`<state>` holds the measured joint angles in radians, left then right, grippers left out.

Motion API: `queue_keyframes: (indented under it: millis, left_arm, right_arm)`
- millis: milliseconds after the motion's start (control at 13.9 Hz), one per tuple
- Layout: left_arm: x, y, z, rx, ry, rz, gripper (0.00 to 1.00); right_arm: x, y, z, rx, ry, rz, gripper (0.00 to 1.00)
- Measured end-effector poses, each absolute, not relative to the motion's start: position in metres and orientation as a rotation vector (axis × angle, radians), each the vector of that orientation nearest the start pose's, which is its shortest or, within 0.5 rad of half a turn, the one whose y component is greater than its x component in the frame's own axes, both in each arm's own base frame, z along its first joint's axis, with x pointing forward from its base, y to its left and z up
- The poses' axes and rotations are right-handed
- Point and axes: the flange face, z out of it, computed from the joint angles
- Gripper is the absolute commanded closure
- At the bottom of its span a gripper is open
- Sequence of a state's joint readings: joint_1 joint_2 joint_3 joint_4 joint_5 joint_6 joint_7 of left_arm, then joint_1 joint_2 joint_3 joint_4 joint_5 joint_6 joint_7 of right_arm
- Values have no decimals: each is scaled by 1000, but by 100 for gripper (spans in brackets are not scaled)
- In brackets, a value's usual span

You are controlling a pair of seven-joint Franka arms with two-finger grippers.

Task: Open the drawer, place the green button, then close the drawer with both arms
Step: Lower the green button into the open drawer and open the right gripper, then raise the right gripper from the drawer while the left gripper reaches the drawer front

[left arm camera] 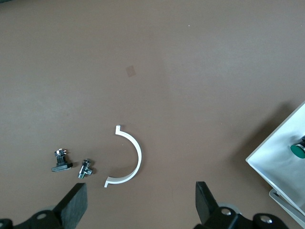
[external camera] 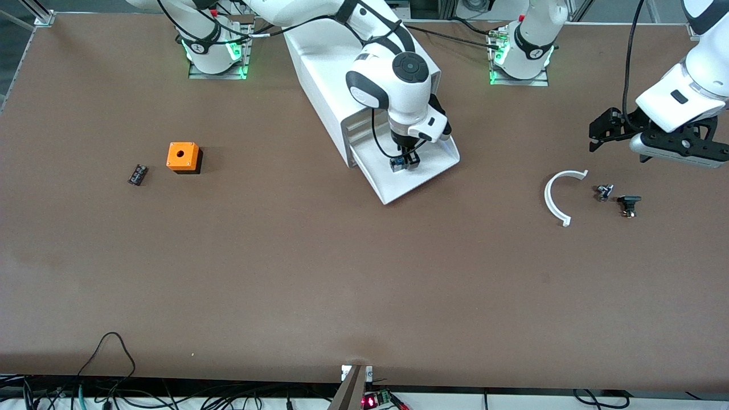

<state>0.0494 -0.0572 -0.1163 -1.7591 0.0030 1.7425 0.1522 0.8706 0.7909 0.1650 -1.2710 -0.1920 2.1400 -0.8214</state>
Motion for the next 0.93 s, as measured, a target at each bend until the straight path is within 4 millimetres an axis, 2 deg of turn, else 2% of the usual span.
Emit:
queue_keyframes:
  millis: [144, 288, 359, 503, 647, 791, 935]
  left_arm:
    - [547, -35, 581, -3113, 327, -62, 0]
    - [547, -34, 581, -3114, 319, -61, 0]
    - [547, -33, 581, -3114, 317, -60, 0]
    - [549, -34, 576, -3119, 279, -46, 0]
    - [555, -42, 556, -3133, 143, -10, 0]
    - [566, -72, 516, -3144, 22, -10, 0]
    - [574, -108, 463, -3157, -95, -1, 0]
  right_arm:
    - [426, 632, 317, 1810, 2494, 202, 0]
    - [451, 618, 371, 1918, 2379, 306, 0]
    - [470, 601, 402, 2004, 2289, 355, 0]
    - [513, 553, 457, 2189, 2083, 449, 0]
    - [553, 502, 494, 2349, 1855, 515, 0]
    - [588, 455, 505, 2515, 1576, 534, 0]
    - [615, 414, 494, 2698, 1280, 506, 0]
